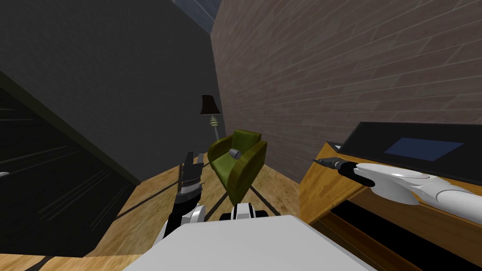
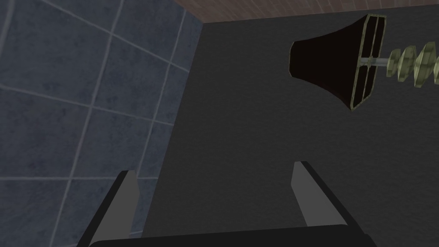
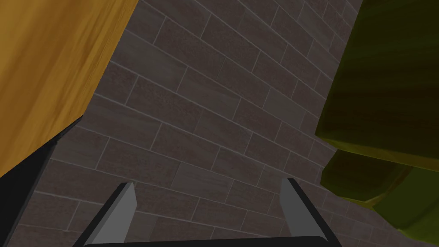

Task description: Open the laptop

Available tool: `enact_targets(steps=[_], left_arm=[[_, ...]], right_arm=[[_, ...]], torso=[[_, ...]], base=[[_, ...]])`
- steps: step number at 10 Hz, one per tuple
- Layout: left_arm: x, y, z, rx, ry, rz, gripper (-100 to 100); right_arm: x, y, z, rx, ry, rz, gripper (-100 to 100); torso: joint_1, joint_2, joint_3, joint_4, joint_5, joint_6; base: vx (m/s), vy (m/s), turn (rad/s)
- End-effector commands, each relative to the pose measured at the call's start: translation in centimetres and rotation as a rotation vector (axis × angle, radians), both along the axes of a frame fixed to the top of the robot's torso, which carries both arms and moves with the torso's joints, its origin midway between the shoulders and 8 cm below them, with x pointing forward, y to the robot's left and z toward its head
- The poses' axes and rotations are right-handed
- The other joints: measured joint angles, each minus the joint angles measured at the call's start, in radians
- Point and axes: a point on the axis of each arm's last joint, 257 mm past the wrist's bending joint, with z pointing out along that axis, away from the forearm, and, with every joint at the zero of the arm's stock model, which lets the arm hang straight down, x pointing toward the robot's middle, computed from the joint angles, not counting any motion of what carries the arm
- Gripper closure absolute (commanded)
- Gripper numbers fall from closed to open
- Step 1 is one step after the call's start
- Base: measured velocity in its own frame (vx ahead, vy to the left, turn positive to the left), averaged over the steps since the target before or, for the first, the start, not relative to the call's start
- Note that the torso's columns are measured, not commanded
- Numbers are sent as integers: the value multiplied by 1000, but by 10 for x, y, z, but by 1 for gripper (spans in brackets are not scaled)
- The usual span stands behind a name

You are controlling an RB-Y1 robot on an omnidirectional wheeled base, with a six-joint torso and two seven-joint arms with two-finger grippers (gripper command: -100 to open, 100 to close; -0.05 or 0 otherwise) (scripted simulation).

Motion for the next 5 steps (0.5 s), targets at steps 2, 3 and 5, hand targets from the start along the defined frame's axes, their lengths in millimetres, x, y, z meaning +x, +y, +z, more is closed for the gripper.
enact_targets(steps=[2,3,5], left_arm=[[0,0,0,0,0,0,0],[0,0,0,0,0,0,0],[0,0,0,0,0,0,0]], right_arm=[[-2,-37,35,-101,8,-34,-100],[-7,-60,64,-181,14,-61,-100],[-12,-81,93,-261,23,-85,-100]], torso=[[1,0,0,0,1,0],[0,-1,0,0,0,-1],[-1,-2,-1,-1,0,-1]], base=[[33,-21,33],[44,-36,48],[59,-44,37]])
